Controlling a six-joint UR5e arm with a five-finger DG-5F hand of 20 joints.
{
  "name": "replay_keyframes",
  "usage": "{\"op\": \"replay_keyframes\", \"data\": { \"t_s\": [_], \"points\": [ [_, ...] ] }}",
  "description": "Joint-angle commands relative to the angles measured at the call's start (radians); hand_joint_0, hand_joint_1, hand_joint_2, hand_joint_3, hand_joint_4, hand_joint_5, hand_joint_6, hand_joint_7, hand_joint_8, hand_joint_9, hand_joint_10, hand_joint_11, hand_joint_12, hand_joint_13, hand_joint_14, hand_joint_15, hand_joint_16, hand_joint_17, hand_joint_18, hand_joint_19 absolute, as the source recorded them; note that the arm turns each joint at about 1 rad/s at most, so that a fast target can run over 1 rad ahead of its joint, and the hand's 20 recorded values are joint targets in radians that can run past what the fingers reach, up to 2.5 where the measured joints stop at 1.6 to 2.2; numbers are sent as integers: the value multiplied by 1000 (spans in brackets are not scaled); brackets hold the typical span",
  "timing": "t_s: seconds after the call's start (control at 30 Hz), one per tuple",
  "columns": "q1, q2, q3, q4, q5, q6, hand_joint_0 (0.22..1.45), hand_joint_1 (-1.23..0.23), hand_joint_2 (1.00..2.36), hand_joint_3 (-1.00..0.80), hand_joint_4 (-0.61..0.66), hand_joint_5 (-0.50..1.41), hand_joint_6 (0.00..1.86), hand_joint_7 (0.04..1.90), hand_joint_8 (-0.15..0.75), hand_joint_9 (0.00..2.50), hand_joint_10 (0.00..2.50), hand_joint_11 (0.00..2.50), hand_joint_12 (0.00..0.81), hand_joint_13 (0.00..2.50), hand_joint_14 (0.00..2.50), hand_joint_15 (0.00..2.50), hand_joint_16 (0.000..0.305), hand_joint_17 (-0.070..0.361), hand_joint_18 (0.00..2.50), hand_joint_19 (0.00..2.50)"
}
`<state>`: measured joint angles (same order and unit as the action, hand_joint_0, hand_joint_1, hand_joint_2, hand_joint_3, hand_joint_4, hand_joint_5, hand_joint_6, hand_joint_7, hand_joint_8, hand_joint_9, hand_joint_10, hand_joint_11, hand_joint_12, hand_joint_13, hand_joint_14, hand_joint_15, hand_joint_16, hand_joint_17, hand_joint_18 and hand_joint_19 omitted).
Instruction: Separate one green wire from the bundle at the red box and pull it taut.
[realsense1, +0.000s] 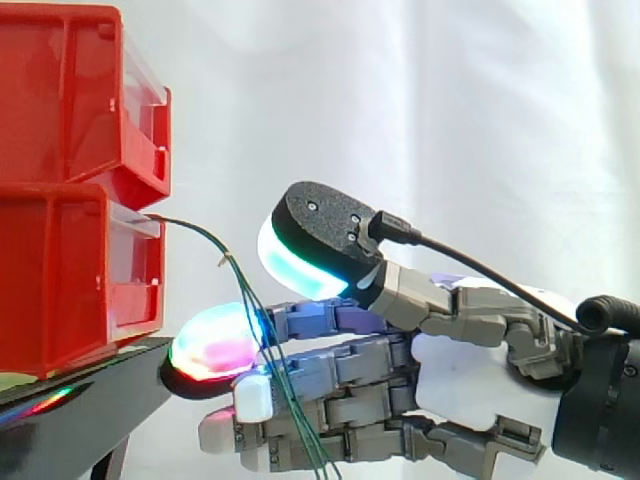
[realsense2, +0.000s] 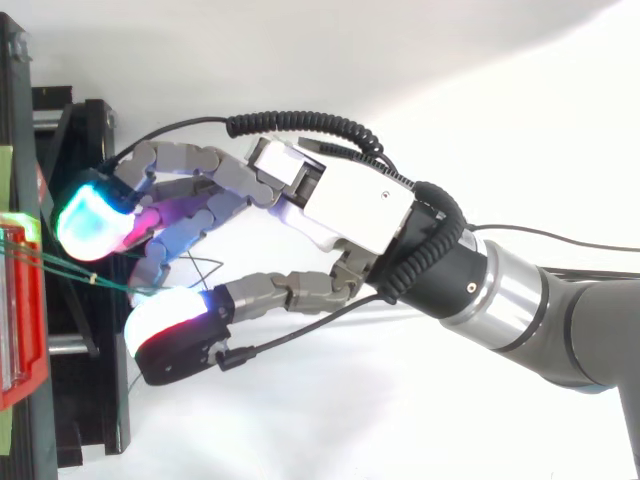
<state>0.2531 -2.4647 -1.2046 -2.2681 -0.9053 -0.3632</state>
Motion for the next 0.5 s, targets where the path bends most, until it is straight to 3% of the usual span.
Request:
{"op": "replay_keyframes", "data": {
  "t_s": [0.0, 0.17, 0.47],
  "points": [
    [0, 1, 0, 12, -15, -5, 491, -689, 1000, -500, 321, -117, 503, 998, 279, 1143, 18, 618, 376, 843, 11, 315, 61, 138, 680, 168],
    [3, 1, 0, 4, -23, 10, 505, -696, 1000, -500, 313, -114, 503, 1016, 276, 1170, 16, 665, 375, 867, 14, 334, 59, 134, 701, 191],
    [-2, 1, 0, -59, -43, 92, 535, -709, 1000, -500, 292, -108, 503, 1075, 266, 1188, 20, 702, 365, 889, 13, 357, 57, 128, 719, 221]
  ]
}}
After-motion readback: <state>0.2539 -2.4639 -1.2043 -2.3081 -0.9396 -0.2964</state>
